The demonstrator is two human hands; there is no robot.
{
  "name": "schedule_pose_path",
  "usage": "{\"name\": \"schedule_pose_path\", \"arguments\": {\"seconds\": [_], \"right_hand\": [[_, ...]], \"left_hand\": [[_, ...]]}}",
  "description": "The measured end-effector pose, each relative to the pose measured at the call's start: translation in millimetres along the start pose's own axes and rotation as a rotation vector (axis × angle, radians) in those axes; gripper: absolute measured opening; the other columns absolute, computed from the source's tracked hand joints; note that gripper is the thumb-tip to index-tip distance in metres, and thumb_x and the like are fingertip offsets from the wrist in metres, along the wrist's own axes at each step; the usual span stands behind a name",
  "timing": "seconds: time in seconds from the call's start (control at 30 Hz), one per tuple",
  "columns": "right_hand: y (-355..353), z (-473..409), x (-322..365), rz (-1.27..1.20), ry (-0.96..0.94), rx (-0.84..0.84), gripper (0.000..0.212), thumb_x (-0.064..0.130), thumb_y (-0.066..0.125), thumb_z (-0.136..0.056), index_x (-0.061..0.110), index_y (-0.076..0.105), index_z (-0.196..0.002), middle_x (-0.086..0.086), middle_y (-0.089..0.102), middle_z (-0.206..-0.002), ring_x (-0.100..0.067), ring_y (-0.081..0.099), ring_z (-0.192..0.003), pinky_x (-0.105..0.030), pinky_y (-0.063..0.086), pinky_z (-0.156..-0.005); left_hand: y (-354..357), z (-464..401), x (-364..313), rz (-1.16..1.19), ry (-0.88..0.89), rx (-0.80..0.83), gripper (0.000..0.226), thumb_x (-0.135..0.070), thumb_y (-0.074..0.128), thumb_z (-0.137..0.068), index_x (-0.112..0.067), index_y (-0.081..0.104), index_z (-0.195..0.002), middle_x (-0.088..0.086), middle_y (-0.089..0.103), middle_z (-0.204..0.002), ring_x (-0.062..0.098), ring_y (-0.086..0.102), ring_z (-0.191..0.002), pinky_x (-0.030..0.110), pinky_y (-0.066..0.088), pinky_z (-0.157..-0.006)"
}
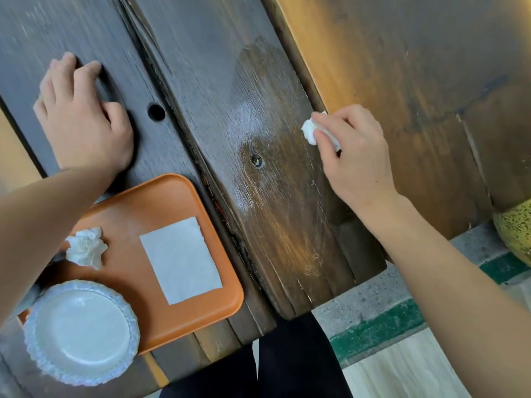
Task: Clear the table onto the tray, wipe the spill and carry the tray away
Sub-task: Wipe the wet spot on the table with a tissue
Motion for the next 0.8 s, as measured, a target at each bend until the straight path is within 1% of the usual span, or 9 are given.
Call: {"name": "schedule_pose_path", "arguments": {"seconds": [0.1, 0.17, 0.3, 0.4, 0.47, 0.57, 0.67, 0.73, 0.8], "right_hand": [[-5.3, 28.7, 9.2, 0.089, -0.044, -0.006, 0.021, 0.008, 0.059, -0.094, 0.013, 0.076, -0.105, -0.007, 0.062, -0.084, -0.026, 0.055, -0.078, -0.041, 0.038, -0.065], [-9.2, 72.5, 20.6, 0.09, -0.068, 0.034, 0.022, 0.004, 0.062, -0.091, 0.013, 0.077, -0.104, -0.006, 0.063, -0.082, -0.025, 0.056, -0.075, -0.037, 0.033, -0.065], [-18.7, 172.2, 45.0, 0.077, -0.093, 0.15, 0.031, -0.002, 0.063, -0.085, 0.016, 0.079, -0.104, 0.0, 0.067, -0.082, -0.024, 0.06, -0.07, -0.037, 0.033, -0.064], [-27.0, 215.2, 62.0, 0.046, -0.079, 0.217, 0.03, 0.004, 0.055, -0.091, 0.02, 0.079, -0.101, 0.005, 0.068, -0.082, -0.019, 0.061, -0.069, -0.033, 0.029, -0.066], [-29.7, 224.6, 63.7, -0.009, 0.024, 0.202, 0.029, 0.004, 0.056, -0.09, 0.019, 0.079, -0.103, 0.003, 0.067, -0.084, -0.015, 0.06, -0.074, -0.032, 0.031, -0.068], [-29.8, 220.4, 50.7, -0.016, 0.291, 0.062, 0.027, 0.003, 0.064, -0.087, 0.016, 0.076, -0.107, 0.003, 0.06, -0.09, -0.013, 0.056, -0.076, -0.033, 0.034, -0.073], [-22.8, 210.1, 50.1, 0.023, 0.513, -0.022, 0.025, 0.015, 0.062, -0.089, 0.015, 0.074, -0.111, 0.005, 0.049, -0.094, -0.013, 0.05, -0.079, -0.034, 0.035, -0.077], [-14.7, 205.8, 63.1, 0.004, 0.6, -0.008, 0.026, 0.022, 0.057, -0.089, 0.017, 0.072, -0.109, 0.007, 0.046, -0.09, -0.011, 0.044, -0.077, -0.032, 0.033, -0.078], [-6.5, 202.1, 79.7, 0.011, 0.601, 0.042, 0.022, 0.022, 0.056, -0.088, 0.017, 0.071, -0.104, 0.005, 0.048, -0.084, -0.015, 0.047, -0.075, -0.031, 0.029, -0.074]], "left_hand": [[2.8, 0.2, 4.4, 0.005, 0.01, -0.002, 0.05, -0.024, 0.037, -0.093, -0.021, 0.043, -0.143, 0.009, 0.04, -0.16, 0.031, 0.034, -0.152, 0.05, 0.029, -0.124], [4.3, -1.2, 7.9, 0.013, 0.02, -0.002, 0.048, -0.025, 0.037, -0.094, -0.022, 0.042, -0.142, 0.011, 0.044, -0.156, 0.033, 0.038, -0.149, 0.051, 0.033, -0.121], [7.7, -3.2, 13.3, 0.023, 0.027, -0.002, 0.047, -0.026, 0.037, -0.095, -0.027, 0.04, -0.141, 0.01, 0.045, -0.154, 0.031, 0.041, -0.148, 0.05, 0.036, -0.118], [11.6, -4.1, 18.0, 0.029, 0.024, -0.008, 0.047, -0.027, 0.037, -0.095, -0.029, 0.039, -0.143, 0.005, 0.044, -0.157, 0.027, 0.038, -0.151, 0.048, 0.034, -0.121], [14.3, -5.2, 21.0, 0.05, 0.015, -0.001, 0.048, -0.029, 0.037, -0.096, -0.032, 0.037, -0.144, 0.002, 0.042, -0.159, 0.023, 0.035, -0.153, 0.048, 0.032, -0.122], [15.7, -4.9, 22.8, 0.042, -0.003, 0.007, 0.048, -0.031, 0.036, -0.096, -0.034, 0.037, -0.145, -0.001, 0.041, -0.161, 0.021, 0.033, -0.154, 0.045, 0.029, -0.124], [18.2, -5.2, 25.5, 0.034, -0.012, 0.01, 0.05, -0.032, 0.036, -0.096, -0.035, 0.034, -0.146, -0.003, 0.042, -0.16, 0.021, 0.035, -0.153, 0.045, 0.03, -0.124], [22.4, -6.9, 29.8, 0.037, -0.036, 0.007, 0.052, -0.033, 0.035, -0.096, -0.037, 0.03, -0.147, -0.006, 0.042, -0.16, 0.019, 0.035, -0.153, 0.046, 0.031, -0.123], [24.9, -7.5, 31.4, 0.04, -0.063, 0.003, 0.053, -0.033, 0.035, -0.095, -0.045, 0.029, -0.147, -0.008, 0.042, -0.16, 0.018, 0.036, -0.153, 0.046, 0.032, -0.123]]}}
Point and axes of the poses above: each hand's wrist, its own z-axis away from the middle knuckle, its own y-axis out of the palm, x = y × z, the point moved 2 cm from there along -z, towards the middle knuckle
